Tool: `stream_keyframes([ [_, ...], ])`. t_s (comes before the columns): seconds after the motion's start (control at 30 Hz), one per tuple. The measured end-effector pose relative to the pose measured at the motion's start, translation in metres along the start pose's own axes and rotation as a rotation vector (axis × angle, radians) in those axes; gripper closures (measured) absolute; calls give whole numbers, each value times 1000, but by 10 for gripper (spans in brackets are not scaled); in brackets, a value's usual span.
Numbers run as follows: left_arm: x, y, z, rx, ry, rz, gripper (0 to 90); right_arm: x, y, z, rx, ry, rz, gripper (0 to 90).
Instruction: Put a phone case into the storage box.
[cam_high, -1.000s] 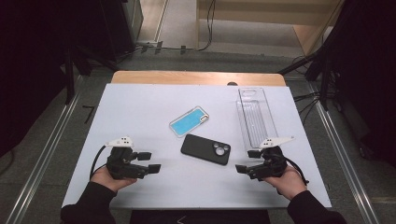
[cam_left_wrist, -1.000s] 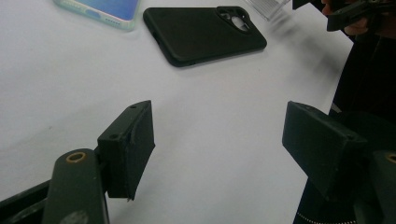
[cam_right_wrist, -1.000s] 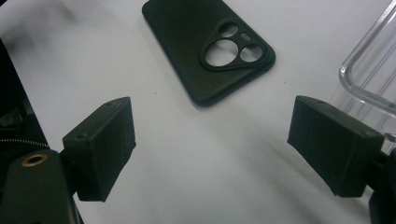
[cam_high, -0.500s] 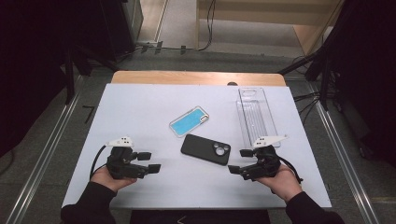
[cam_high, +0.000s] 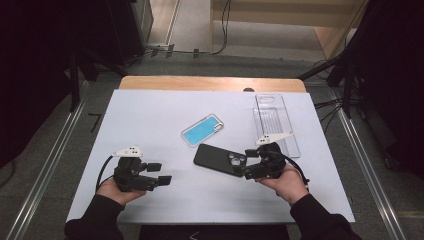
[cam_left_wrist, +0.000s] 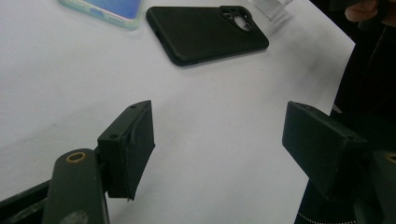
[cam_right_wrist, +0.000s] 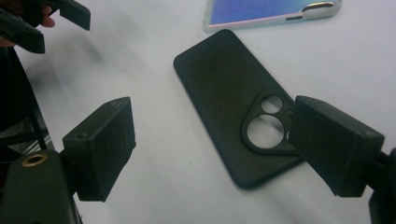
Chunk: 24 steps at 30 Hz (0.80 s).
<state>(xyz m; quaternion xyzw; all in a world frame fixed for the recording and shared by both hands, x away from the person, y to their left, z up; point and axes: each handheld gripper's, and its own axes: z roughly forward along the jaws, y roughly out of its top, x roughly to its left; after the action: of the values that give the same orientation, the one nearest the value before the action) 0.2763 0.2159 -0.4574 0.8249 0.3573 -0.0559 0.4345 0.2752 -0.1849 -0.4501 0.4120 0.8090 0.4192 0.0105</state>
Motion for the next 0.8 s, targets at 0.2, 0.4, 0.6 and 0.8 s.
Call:
stream_keyframes([
  [0.2,0,0,0,3,1,2,255,0,13,10,3,-9,19,132],
  [0.4,0,0,0,3,2,3,256,-2,27,18,-4,-25,19,133],
  [0.6,0,0,0,0,3,4,255,-5,42,31,-1,-38,28,136],
  [0.8,0,0,0,1,4,5,255,-8,55,45,-5,-49,37,140],
])
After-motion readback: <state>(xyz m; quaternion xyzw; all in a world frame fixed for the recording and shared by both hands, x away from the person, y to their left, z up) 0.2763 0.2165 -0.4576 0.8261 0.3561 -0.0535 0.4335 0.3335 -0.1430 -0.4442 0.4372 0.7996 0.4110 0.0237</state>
